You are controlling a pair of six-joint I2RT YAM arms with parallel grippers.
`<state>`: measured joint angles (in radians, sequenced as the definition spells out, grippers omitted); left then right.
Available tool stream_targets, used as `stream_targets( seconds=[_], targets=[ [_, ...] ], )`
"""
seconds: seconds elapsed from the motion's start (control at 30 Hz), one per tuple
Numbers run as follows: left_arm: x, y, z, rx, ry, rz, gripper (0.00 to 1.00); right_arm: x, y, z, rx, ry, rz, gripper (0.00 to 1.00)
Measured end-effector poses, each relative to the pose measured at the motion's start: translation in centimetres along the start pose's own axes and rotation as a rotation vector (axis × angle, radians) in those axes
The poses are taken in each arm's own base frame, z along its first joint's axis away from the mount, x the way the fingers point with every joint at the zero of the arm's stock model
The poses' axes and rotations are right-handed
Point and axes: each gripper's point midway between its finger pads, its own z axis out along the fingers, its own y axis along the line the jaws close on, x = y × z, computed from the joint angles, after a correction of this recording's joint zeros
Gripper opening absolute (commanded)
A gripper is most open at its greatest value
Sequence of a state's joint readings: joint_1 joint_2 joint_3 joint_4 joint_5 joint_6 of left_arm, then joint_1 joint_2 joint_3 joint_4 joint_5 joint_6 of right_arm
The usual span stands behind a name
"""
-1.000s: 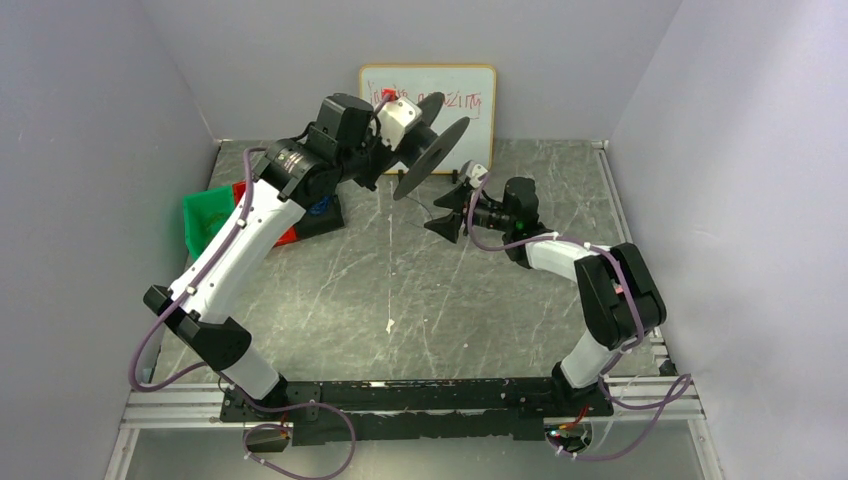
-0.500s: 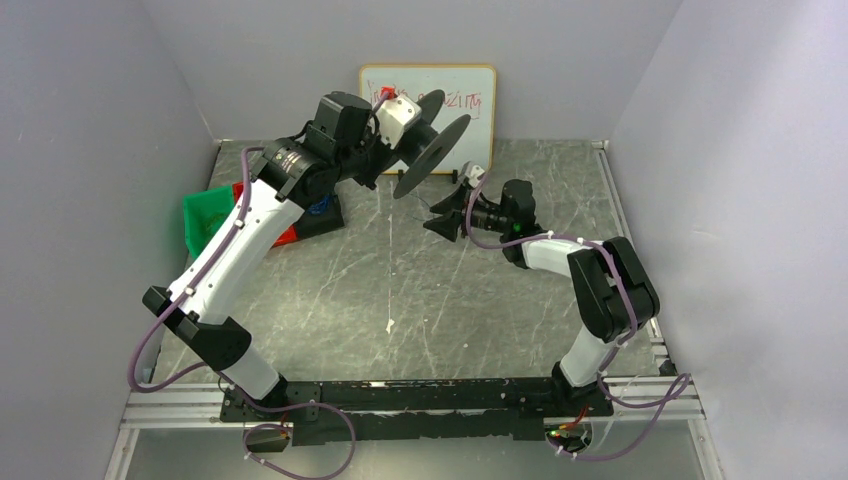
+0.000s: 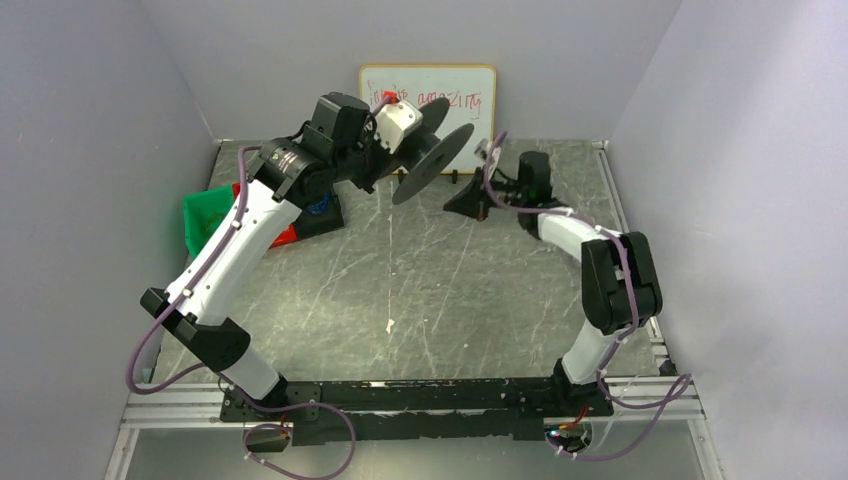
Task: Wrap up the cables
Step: Wrap the cable around the cable reel.
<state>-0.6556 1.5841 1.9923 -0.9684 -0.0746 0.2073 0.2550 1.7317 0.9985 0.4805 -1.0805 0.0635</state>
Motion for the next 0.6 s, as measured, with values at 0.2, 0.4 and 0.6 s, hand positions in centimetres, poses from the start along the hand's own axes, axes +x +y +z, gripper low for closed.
stream_targets(
  seconds=[0.2,0.4,0.6],
  targets=[
    [1.1,-2.1,-1.4,0.144,0.022,0.090,0.02,-5.4,-3.8,-4.3,0.035,0.070,0.121,0.00],
    [1.8,-2.8,-1.7,0.185,0.042,0.231,0.02,-9.7,-5.6,-5.8,-0.001,0.208,0.145,0.00],
    [3.6,-2.6,-1.1,0.166,0.135,0.384,0.02,-5.4,-3.0,-7.8,0.037,0.417,0.308,0.00]
  ],
)
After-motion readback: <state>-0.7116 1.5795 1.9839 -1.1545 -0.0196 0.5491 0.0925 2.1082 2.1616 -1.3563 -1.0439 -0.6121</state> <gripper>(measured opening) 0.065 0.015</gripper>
